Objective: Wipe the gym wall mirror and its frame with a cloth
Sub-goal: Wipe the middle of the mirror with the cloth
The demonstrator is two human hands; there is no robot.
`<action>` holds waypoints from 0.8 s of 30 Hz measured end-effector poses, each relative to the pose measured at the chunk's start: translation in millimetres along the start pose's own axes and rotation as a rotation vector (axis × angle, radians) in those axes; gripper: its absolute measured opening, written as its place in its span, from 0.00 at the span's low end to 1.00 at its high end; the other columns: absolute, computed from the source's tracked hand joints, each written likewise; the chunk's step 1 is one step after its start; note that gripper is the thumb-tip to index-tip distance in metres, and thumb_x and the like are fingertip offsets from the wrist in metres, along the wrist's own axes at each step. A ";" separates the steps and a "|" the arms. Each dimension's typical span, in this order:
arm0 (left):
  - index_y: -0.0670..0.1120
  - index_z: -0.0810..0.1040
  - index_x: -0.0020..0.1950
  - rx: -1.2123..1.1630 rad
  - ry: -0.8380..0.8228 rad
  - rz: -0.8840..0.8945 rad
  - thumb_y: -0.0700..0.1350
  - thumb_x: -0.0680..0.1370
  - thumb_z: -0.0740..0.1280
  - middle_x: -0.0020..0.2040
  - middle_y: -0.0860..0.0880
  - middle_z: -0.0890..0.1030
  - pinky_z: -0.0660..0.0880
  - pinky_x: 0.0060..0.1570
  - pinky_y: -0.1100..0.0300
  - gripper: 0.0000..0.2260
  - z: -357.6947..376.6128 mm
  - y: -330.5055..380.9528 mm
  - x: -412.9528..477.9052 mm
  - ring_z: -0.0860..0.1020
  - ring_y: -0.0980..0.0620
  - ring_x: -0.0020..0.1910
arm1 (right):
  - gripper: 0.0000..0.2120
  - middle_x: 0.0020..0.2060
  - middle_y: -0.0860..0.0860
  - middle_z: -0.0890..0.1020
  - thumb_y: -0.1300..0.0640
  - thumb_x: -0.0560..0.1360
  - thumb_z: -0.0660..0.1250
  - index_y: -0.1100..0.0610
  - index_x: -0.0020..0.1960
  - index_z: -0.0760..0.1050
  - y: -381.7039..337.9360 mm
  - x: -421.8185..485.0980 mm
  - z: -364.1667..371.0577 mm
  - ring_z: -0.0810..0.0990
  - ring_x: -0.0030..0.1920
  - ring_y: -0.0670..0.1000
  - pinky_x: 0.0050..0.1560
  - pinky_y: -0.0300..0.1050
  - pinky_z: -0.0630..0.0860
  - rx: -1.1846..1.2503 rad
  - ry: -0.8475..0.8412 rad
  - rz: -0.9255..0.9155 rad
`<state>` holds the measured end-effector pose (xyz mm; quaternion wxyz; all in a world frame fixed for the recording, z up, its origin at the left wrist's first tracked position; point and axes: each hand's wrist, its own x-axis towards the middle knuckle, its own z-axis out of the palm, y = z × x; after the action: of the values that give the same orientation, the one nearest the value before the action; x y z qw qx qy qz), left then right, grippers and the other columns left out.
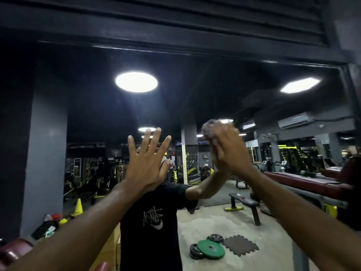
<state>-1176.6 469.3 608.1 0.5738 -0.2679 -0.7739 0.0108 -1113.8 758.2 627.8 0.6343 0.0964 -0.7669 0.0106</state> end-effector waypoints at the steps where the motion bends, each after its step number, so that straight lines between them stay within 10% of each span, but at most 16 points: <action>1: 0.54 0.51 0.84 0.006 0.002 0.003 0.62 0.80 0.47 0.84 0.45 0.47 0.44 0.73 0.25 0.32 0.4 1.4 2.3 0.45 0.42 0.83 | 0.21 0.78 0.51 0.65 0.53 0.84 0.55 0.44 0.76 0.60 17.1 8.2 -6.4 0.60 0.79 0.60 0.78 0.64 0.58 0.007 0.072 0.141; 5: 0.52 0.54 0.83 0.014 0.022 0.058 0.59 0.80 0.51 0.84 0.44 0.48 0.45 0.74 0.26 0.32 10.2 24.5 9.5 0.45 0.42 0.83 | 0.27 0.82 0.50 0.57 0.52 0.85 0.57 0.46 0.82 0.54 -3.3 20.5 17.9 0.48 0.82 0.57 0.81 0.60 0.52 0.107 0.299 0.615; 12: 0.51 0.55 0.84 0.037 0.047 0.094 0.57 0.82 0.51 0.84 0.44 0.48 0.47 0.75 0.29 0.30 30.3 58.2 -20.7 0.46 0.43 0.83 | 0.31 0.80 0.50 0.59 0.53 0.80 0.63 0.47 0.81 0.56 37.9 -80.9 15.4 0.44 0.83 0.52 0.81 0.62 0.48 -0.131 -0.011 -0.113; 17: 0.50 0.56 0.84 0.048 0.080 0.045 0.54 0.80 0.55 0.84 0.43 0.50 0.49 0.75 0.28 0.31 39.5 74.2 -26.2 0.48 0.41 0.83 | 0.26 0.80 0.53 0.62 0.50 0.83 0.52 0.52 0.81 0.58 60.2 -78.5 11.1 0.55 0.81 0.59 0.79 0.63 0.59 0.016 0.281 0.572; 24: 0.48 0.57 0.83 0.025 0.098 0.112 0.57 0.81 0.55 0.84 0.43 0.52 0.51 0.76 0.31 0.31 39.4 92.1 -18.9 0.50 0.42 0.83 | 0.45 0.82 0.49 0.54 0.49 0.76 0.74 0.45 0.83 0.50 63.5 -120.3 21.5 0.55 0.81 0.58 0.78 0.61 0.55 -0.075 -0.067 -0.271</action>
<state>-1171.1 551.6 548.1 0.6129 -0.3039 -0.7283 0.0396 -1123.6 833.6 513.0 0.6070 0.1754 -0.7677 -0.1068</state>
